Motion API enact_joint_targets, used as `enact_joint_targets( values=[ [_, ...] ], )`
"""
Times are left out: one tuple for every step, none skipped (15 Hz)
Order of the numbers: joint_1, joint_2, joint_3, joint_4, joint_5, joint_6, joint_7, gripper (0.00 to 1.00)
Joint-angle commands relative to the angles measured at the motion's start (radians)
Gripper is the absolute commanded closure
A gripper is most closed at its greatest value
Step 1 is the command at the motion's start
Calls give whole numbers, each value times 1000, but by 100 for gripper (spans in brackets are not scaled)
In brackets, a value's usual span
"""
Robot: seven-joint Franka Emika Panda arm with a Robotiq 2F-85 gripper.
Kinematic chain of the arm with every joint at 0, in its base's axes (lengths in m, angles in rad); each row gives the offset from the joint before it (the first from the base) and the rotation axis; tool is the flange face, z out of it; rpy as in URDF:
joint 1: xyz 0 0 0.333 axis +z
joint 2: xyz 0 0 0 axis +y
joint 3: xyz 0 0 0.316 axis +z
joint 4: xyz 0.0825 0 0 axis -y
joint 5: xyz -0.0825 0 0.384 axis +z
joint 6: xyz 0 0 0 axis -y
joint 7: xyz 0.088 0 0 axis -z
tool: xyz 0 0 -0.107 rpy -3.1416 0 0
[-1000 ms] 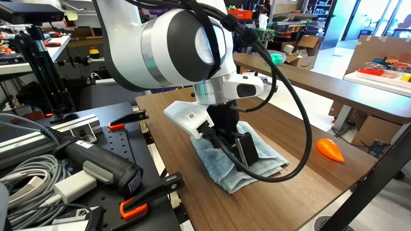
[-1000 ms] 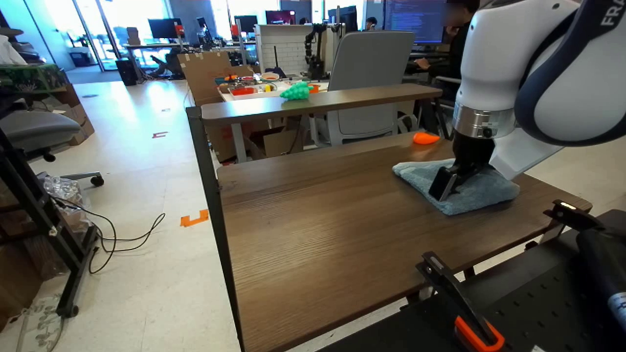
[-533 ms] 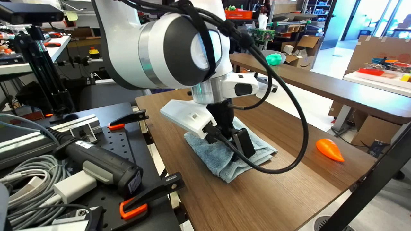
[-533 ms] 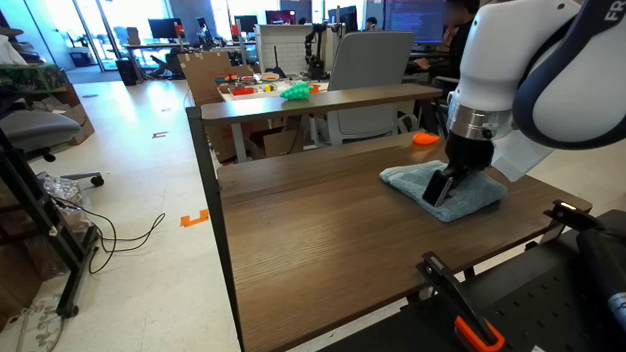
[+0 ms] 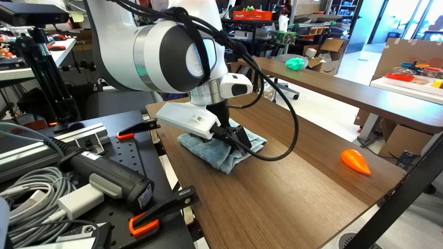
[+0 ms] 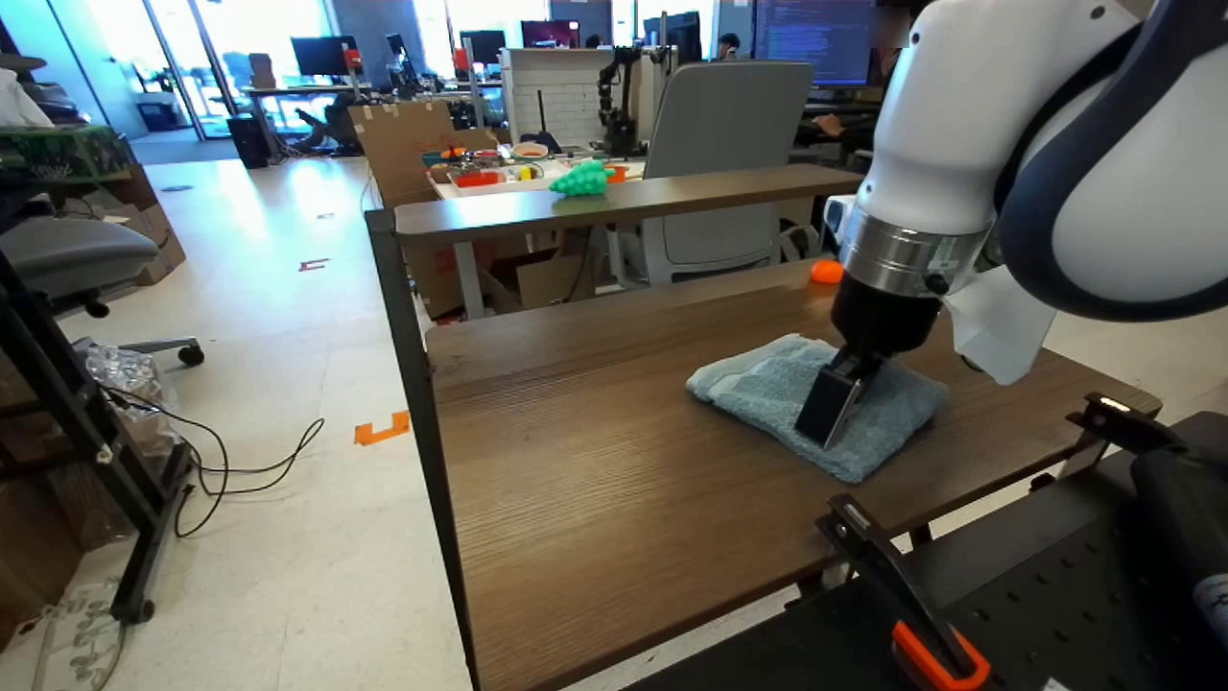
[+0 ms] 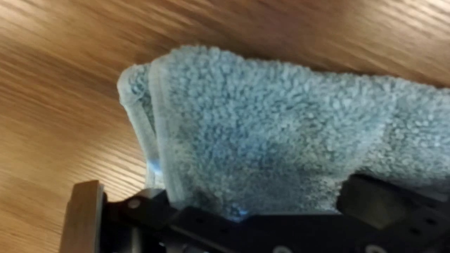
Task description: Wipe the table with the blue towel
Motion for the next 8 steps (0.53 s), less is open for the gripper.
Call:
enact_joint_targets(
  values=[
    [-24, 77, 123, 86, 53, -66, 15, 0],
    [-34, 84, 151, 116, 79, -101, 22, 0],
    [-12, 99, 160, 146, 219, -129, -65, 0],
    [-6, 105, 170, 180, 280, -173, -73, 0],
    [-2, 120, 178, 230, 347, -227, -91, 0],
    [-5, 134, 185, 280, 399, -285, -103, 0],
    [-16, 141, 188, 332, 446, -347, -114, 0],
    [-21, 156, 190, 383, 484, -399, -119, 0]
  ],
)
